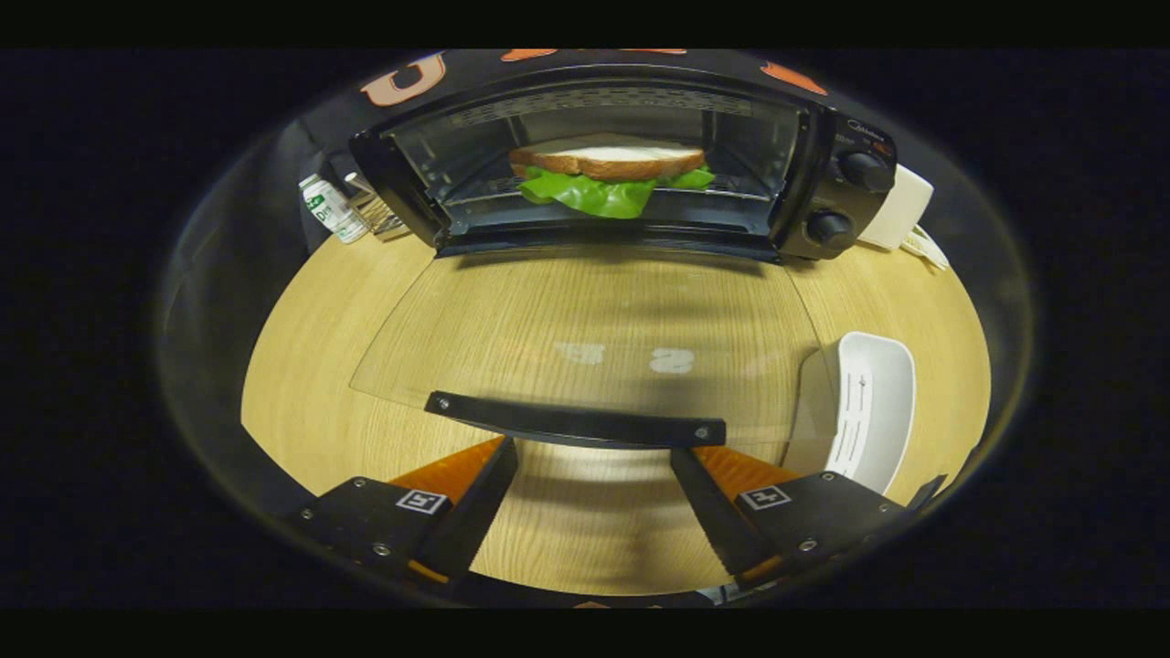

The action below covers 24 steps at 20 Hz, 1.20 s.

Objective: Open the toaster oven, put the food inside, and close the toaster oven door.

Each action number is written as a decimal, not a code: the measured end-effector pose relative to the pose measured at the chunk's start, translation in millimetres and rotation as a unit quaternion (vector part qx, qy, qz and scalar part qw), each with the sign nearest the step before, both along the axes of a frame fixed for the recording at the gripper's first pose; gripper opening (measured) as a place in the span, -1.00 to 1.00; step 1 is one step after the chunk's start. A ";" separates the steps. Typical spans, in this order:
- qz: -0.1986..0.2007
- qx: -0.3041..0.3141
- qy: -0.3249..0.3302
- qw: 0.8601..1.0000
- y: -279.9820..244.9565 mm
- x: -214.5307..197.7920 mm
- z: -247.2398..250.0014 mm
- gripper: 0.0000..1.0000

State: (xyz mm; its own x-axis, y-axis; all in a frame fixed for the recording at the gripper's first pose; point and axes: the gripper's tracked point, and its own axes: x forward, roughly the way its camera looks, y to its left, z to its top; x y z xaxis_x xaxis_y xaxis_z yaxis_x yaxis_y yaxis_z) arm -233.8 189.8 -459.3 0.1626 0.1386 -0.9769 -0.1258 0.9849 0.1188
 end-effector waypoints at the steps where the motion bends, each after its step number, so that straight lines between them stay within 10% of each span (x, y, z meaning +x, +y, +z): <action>1: -0.005 0.005 -0.010 1.000 1.1 3.5 4.7 1.00; 24: -0.039 0.019 -0.251 0.967 -9.6 191.8 146.0 0.99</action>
State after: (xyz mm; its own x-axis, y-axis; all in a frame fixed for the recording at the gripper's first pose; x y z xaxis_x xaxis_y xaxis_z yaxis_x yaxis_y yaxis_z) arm -42.0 180.2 -313.3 0.6264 0.1412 -0.7666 -0.1024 0.9898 0.0987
